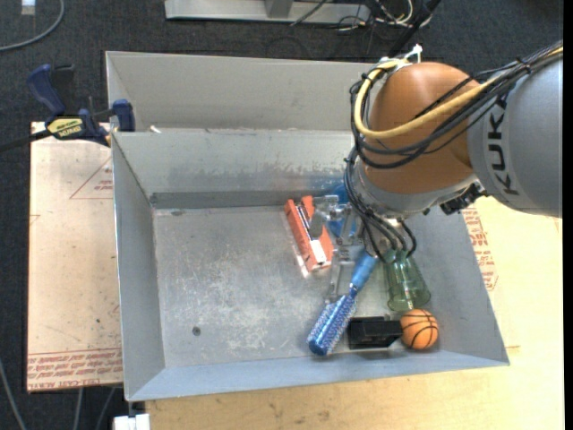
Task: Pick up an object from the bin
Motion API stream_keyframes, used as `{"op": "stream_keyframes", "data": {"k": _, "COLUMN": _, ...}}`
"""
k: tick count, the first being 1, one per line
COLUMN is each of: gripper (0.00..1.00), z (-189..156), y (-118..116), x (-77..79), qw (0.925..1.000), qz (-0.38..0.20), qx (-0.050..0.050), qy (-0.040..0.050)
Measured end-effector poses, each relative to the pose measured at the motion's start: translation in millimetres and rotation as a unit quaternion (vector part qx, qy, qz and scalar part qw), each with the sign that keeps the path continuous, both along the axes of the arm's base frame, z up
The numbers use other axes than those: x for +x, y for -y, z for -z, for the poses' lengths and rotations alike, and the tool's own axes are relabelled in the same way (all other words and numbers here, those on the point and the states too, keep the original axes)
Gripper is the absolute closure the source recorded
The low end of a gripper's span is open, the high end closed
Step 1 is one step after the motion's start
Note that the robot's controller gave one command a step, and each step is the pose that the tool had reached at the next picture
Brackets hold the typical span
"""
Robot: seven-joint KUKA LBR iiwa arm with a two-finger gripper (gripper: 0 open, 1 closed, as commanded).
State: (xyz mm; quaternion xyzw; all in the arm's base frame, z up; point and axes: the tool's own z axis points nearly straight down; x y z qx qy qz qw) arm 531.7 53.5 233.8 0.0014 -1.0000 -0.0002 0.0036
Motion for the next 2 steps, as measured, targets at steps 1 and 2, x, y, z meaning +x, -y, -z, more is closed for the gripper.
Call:
{"op": "stream_keyframes", "data": {"k": 1, "gripper": 0.0, "z": -4.6, "y": 0.2, "x": 1.4, "qw": 1.0, "qz": 0.001, "qx": 0.0, "qy": 0.0042}}
{"op": "stream_keyframes", "data": {"k": 2, "gripper": 0.0, "z": 13.6, "y": 9.3, "x": -4.8, "qw": 0.9989, "qz": -0.047, "qx": 0.001, "qy": 0.0071}}
